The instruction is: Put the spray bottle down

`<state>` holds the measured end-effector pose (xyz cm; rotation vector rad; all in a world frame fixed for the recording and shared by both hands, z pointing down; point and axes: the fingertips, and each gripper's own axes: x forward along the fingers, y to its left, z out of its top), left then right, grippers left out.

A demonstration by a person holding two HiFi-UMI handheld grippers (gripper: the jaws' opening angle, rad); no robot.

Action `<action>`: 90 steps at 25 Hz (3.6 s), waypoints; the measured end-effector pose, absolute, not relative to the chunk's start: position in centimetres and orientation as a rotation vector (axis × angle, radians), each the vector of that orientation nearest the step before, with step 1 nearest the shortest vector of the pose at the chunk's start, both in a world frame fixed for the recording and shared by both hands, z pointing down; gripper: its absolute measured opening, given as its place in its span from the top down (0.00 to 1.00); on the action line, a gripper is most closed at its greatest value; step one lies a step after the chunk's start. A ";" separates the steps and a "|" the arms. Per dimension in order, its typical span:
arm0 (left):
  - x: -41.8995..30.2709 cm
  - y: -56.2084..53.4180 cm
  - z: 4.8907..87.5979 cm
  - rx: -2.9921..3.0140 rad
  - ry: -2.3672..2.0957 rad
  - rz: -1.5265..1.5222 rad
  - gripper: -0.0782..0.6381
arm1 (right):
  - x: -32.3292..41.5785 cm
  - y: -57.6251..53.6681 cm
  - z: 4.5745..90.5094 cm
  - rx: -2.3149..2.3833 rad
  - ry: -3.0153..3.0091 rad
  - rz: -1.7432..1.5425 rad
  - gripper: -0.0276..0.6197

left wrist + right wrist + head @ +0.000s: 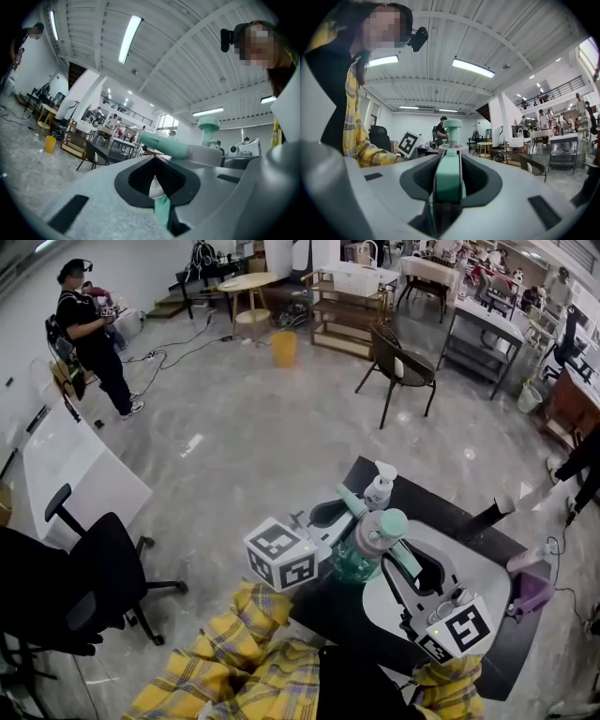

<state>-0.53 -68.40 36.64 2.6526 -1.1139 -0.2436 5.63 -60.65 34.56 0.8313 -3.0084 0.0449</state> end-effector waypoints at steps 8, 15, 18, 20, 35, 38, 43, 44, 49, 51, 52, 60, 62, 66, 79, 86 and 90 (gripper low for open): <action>-0.6 -69.4 36.7 2.660 -1.109 -0.303 0.88 | 5.6 -61.6 34.6 0.856 -3.013 0.044 0.78; -0.7 -69.3 36.9 2.650 -1.096 -0.333 0.88 | 5.6 -61.5 34.8 0.875 -3.019 0.036 0.78; -0.8 -69.3 36.8 2.634 -1.096 -0.335 0.88 | 5.5 -61.4 34.7 0.887 -3.019 0.030 0.78; -0.9 -69.2 36.8 2.621 -1.098 -0.335 0.88 | 5.4 -61.4 34.6 0.900 -3.016 0.026 0.78; -2.0 -67.6 37.5 2.566 -1.123 -0.319 0.88 | 5.7 -60.5 34.0 0.986 -3.014 0.073 0.78; -2.1 -66.7 37.8 2.565 -1.129 -0.317 0.88 | 6.1 -60.0 34.1 1.019 -3.005 0.076 0.78; -2.6 -65.3 38.3 2.557 -1.130 -0.314 0.88 | 7.2 -59.3 34.2 1.119 -2.970 0.090 0.78; -2.9 -64.9 38.4 2.552 -1.134 -0.317 0.88 | 7.4 -59.1 34.2 1.143 -2.960 0.090 0.78; -4.5 -62.5 38.7 2.542 -1.130 -0.337 0.88 | 8.4 -57.2 34.3 1.274 -2.915 0.102 0.78; -4.9 -61.2 38.8 2.541 -1.121 -0.336 0.88 | 8.8 -56.2 34.3 1.317 -2.908 0.126 0.78; -5.1 -60.5 38.9 2.542 -1.116 -0.331 0.88 | 9.0 -55.7 34.3 1.336 -2.904 0.139 0.78; -5.9 -55.1 39.3 2.574 -1.029 -0.307 0.88 | 8.5 -50.7 35.6 1.434 -2.851 0.213 0.78; -5.6 -53.7 39.7 2.588 -0.994 -0.286 0.88 | 8.2 -49.4 36.4 1.450 -2.827 0.247 0.78; -5.0 -51.7 40.6 2.591 -0.935 -0.261 0.88 | 8.1 -47.1 37.8 1.483 -2.792 0.316 0.80; -0.9 -42.7 40.4 2.629 -0.851 -0.243 0.88 | 10.6 -37.6 38.6 1.519 -2.782 0.417 0.91; 2.1 -35.4 40.7 2.665 -0.795 -0.196 0.88 | 12.9 -30.1 39.5 1.570 -2.773 0.456 0.93; 2.7 -30.6 41.2 2.677 -0.776 -0.194 0.88 | 13.5 -25.2 40.1 1.595 -2.765 0.450 0.93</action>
